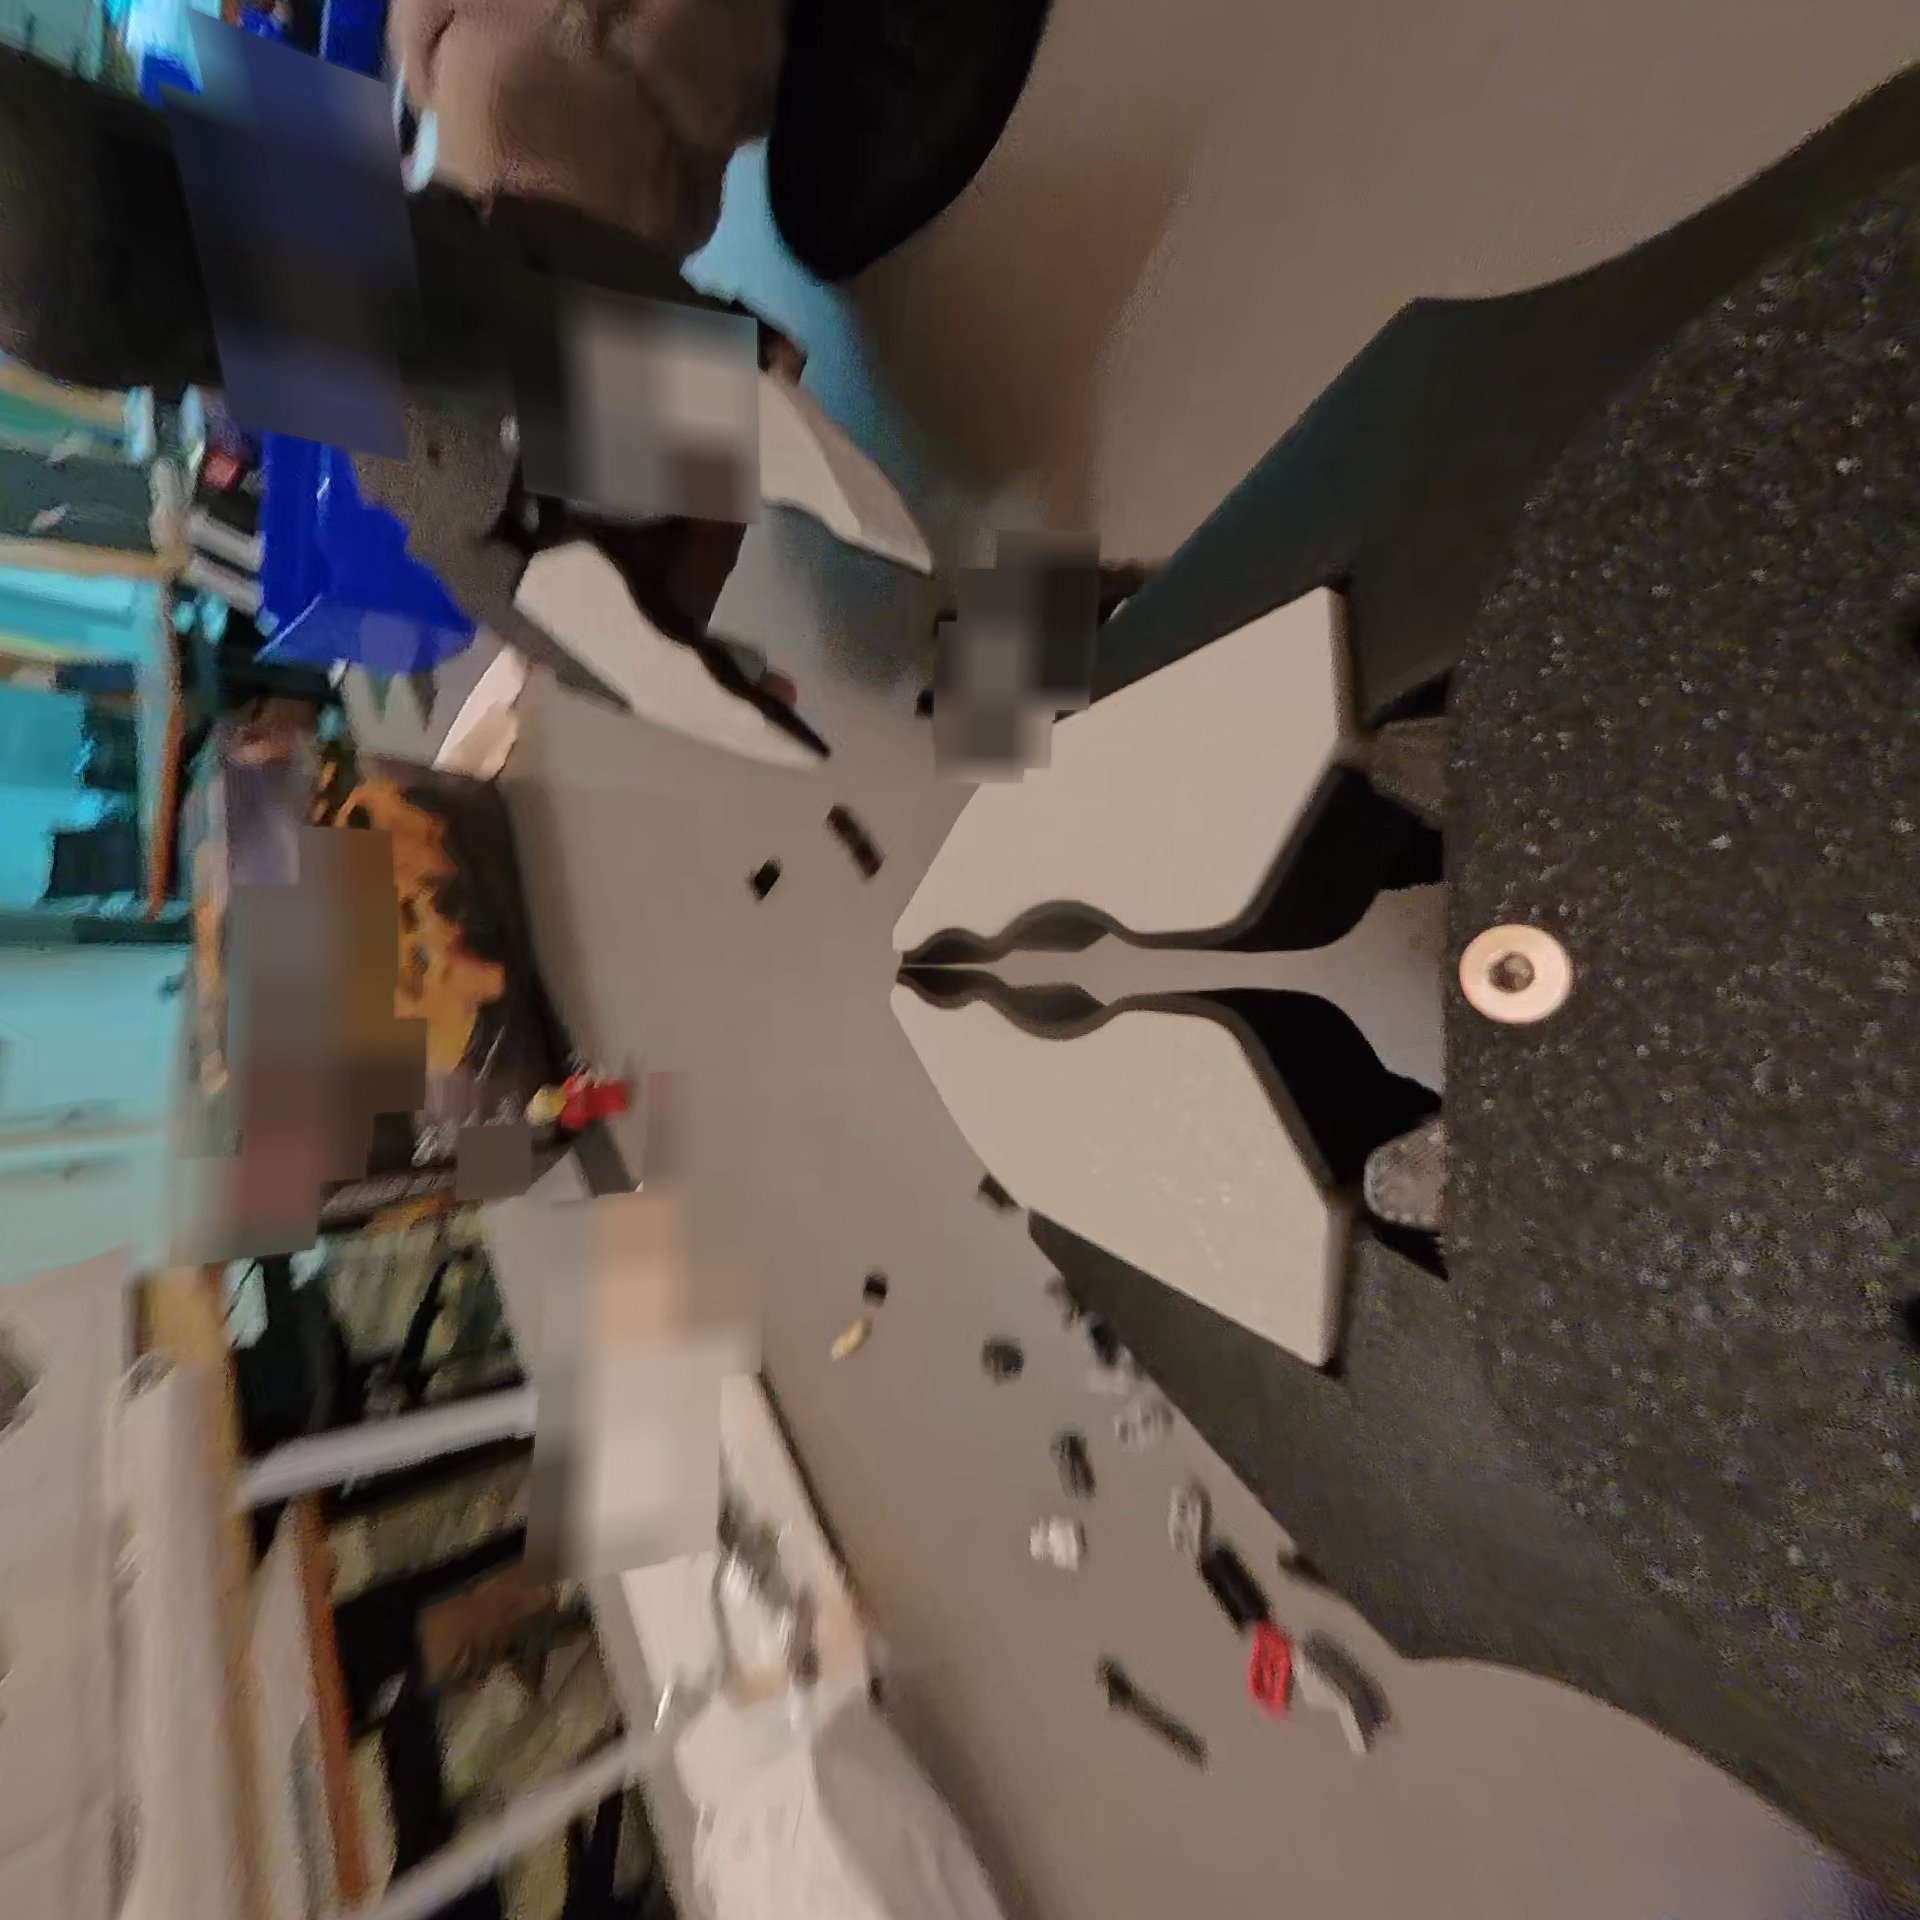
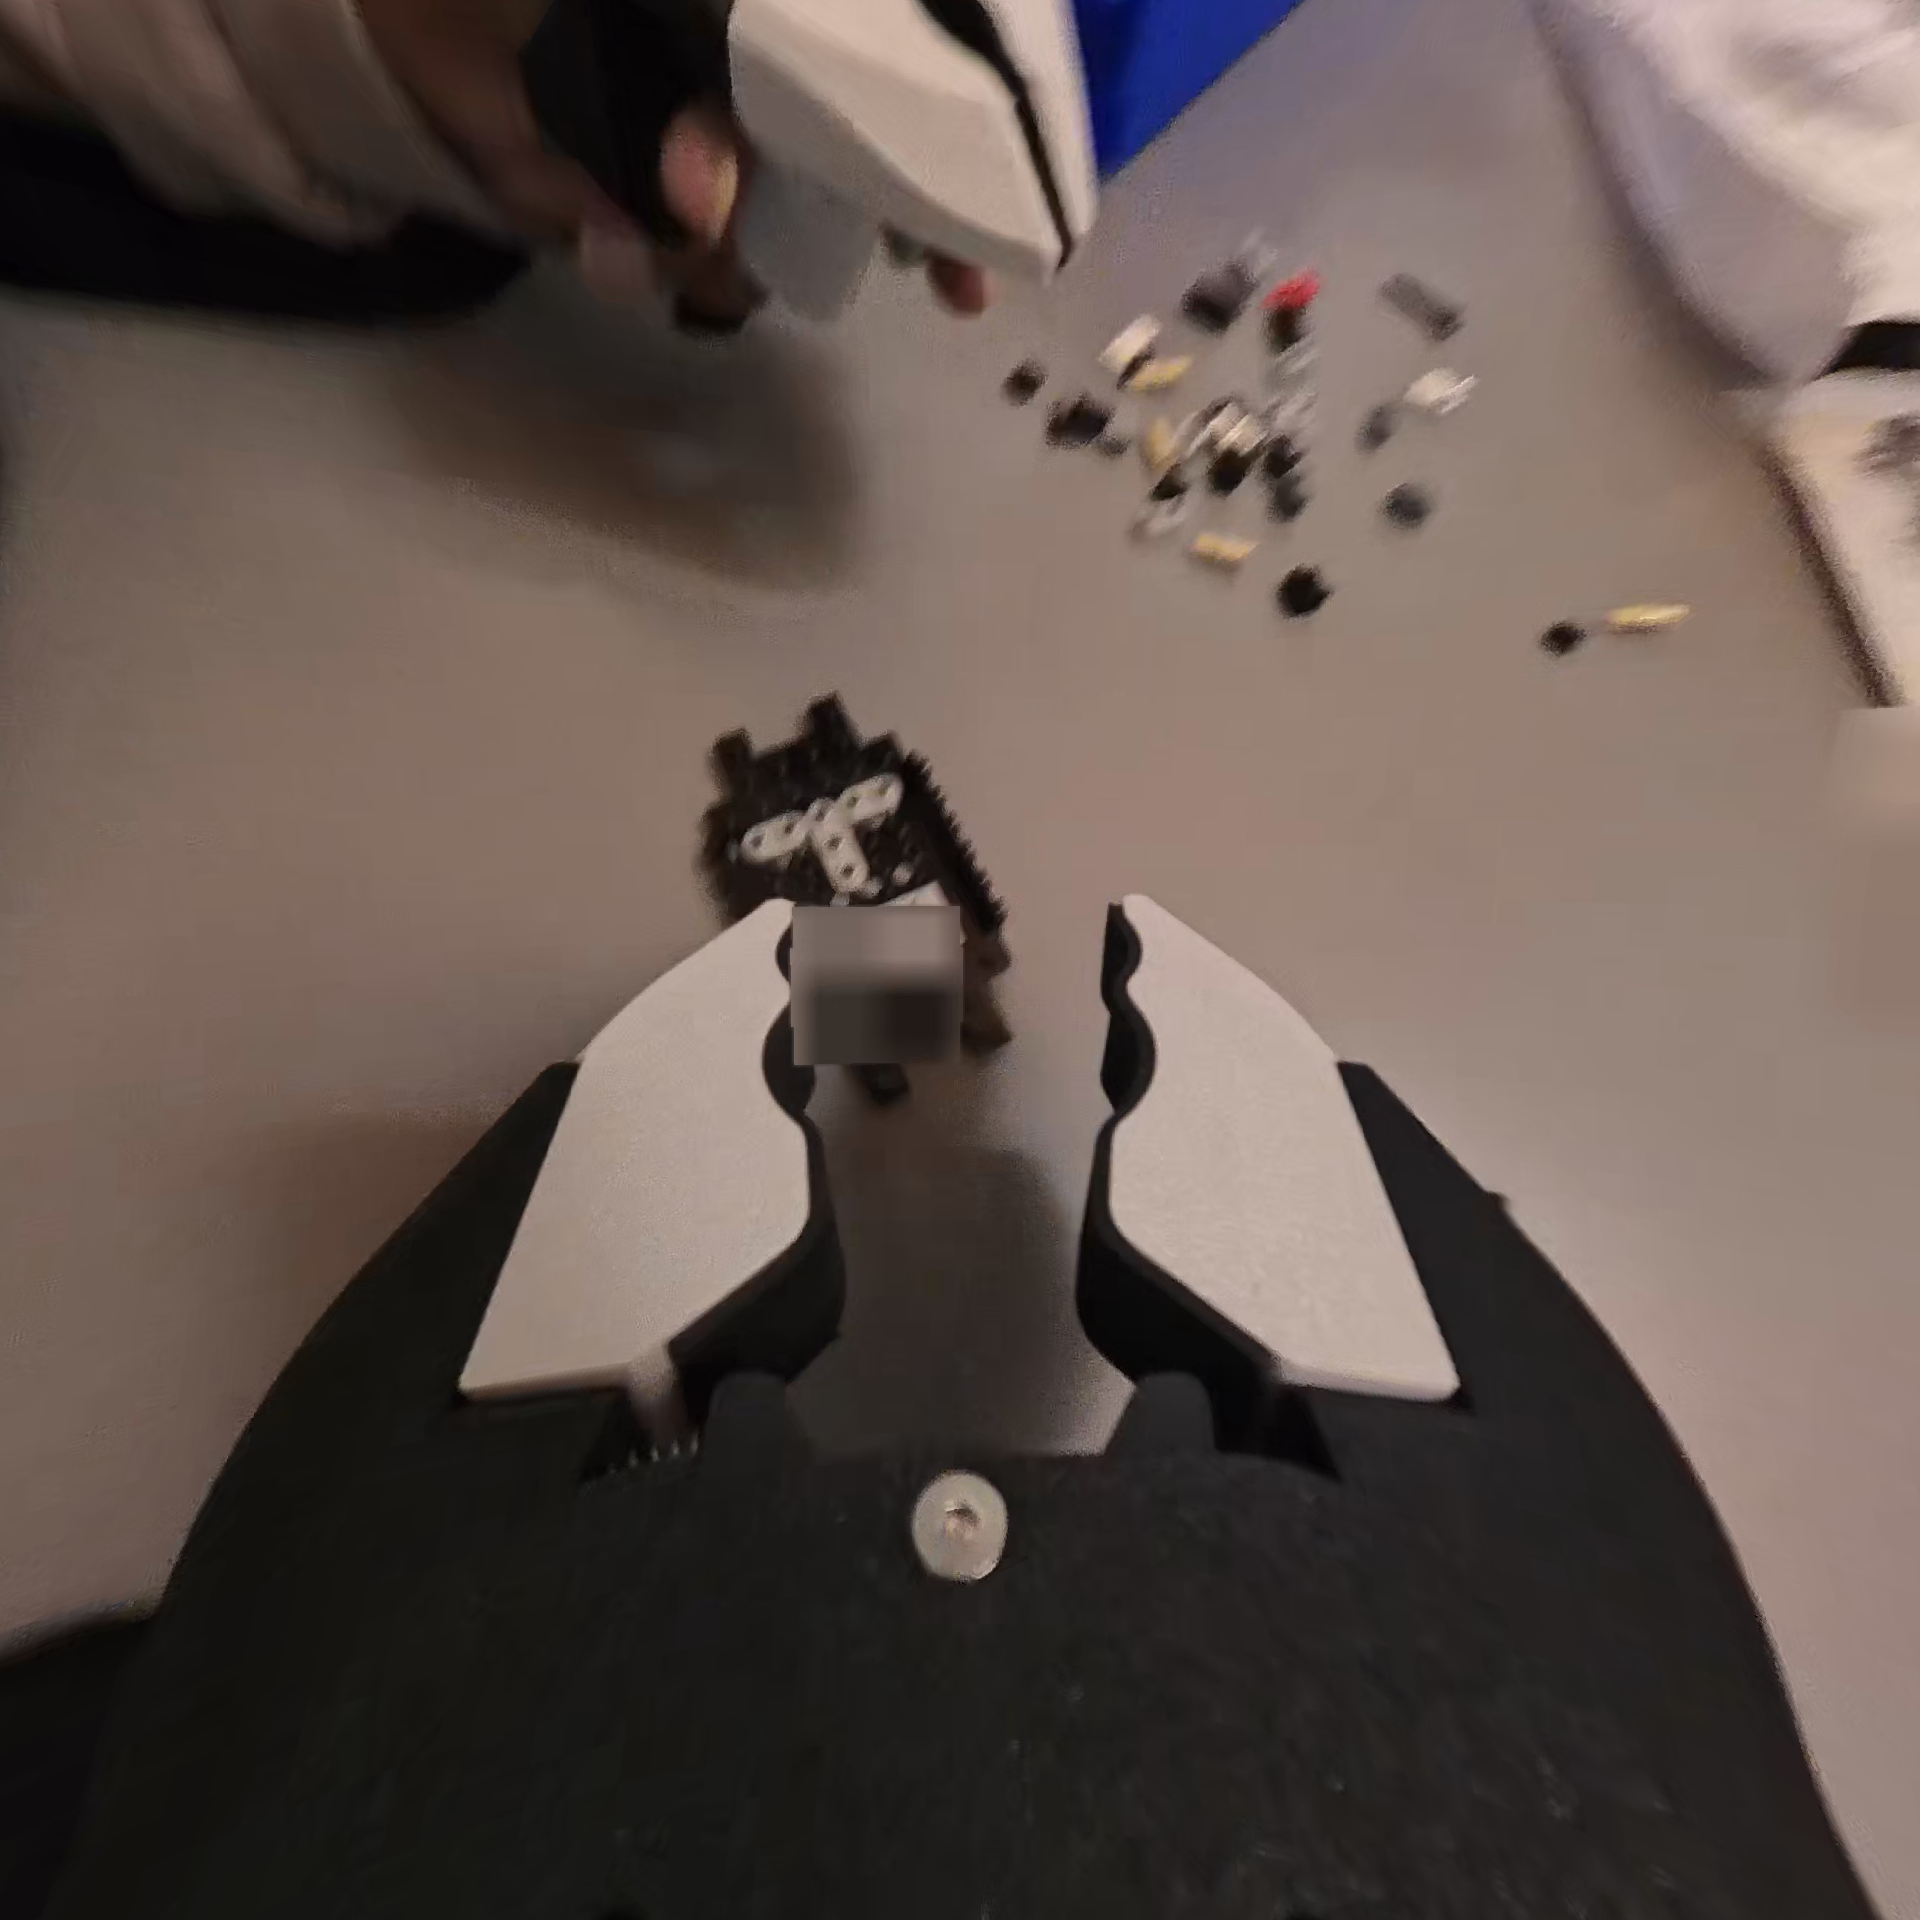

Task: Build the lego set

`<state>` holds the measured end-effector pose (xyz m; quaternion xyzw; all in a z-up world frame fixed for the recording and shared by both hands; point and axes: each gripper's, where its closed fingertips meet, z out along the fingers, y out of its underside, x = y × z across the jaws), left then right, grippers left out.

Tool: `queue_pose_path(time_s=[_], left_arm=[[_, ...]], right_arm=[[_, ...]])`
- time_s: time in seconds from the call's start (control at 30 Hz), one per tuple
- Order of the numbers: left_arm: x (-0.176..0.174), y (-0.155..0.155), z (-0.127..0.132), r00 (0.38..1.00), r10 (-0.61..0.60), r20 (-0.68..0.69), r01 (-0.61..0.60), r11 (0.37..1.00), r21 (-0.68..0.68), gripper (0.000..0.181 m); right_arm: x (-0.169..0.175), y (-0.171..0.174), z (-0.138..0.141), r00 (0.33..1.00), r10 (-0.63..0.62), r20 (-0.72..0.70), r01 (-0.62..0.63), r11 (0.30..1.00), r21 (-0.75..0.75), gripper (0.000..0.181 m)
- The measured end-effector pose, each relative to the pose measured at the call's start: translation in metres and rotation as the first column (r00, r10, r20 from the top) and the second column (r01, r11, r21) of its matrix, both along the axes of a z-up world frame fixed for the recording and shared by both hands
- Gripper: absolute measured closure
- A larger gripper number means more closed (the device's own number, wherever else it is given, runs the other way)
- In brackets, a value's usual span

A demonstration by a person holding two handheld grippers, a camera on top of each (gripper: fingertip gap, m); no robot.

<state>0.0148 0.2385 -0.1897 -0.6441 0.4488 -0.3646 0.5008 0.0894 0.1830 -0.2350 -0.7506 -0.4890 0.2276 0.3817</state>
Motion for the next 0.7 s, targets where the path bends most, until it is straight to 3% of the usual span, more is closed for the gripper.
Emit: queue_pose_path(time_s=[0.1,0.2,0.27,0.4,0.47,0.7], left_arm=[[-0.014,0.034,0.030,0.986,0.160,0.053,-0.164,0.981,0.107,0.181],[-0.027,0.074,0.062,0.952,0.292,0.090,-0.304,0.934,0.189,0.181],[-0.032,0.100,0.084,0.924,0.358,0.132,-0.379,0.902,0.206,0.181],[-0.033,0.151,0.126,0.871,0.441,0.218,-0.483,0.851,0.207,0.181],[-0.034,0.178,0.141,0.840,0.482,0.250,-0.528,0.833,0.166,0.181],[-0.033,0.261,0.149,0.744,0.617,0.258,-0.659,0.740,0.131,0.181]], right_arm=[[0.011,0.023,0.035,0.958,-0.221,-0.183,0.244,0.963,0.114,0.136],[0.036,0.041,0.059,0.833,-0.445,-0.329,0.515,0.841,0.166,0.148],[0.048,0.044,0.066,0.752,-0.535,-0.385,0.621,0.771,0.141,0.156],[0.064,0.047,0.073,0.688,-0.583,-0.432,0.705,0.679,0.205,0.163],[0.069,0.049,0.072,0.676,-0.592,-0.439,0.717,0.666,0.205,0.164],[0.079,0.046,0.068,0.641,-0.608,-0.468,0.734,0.664,0.142,0.171]])
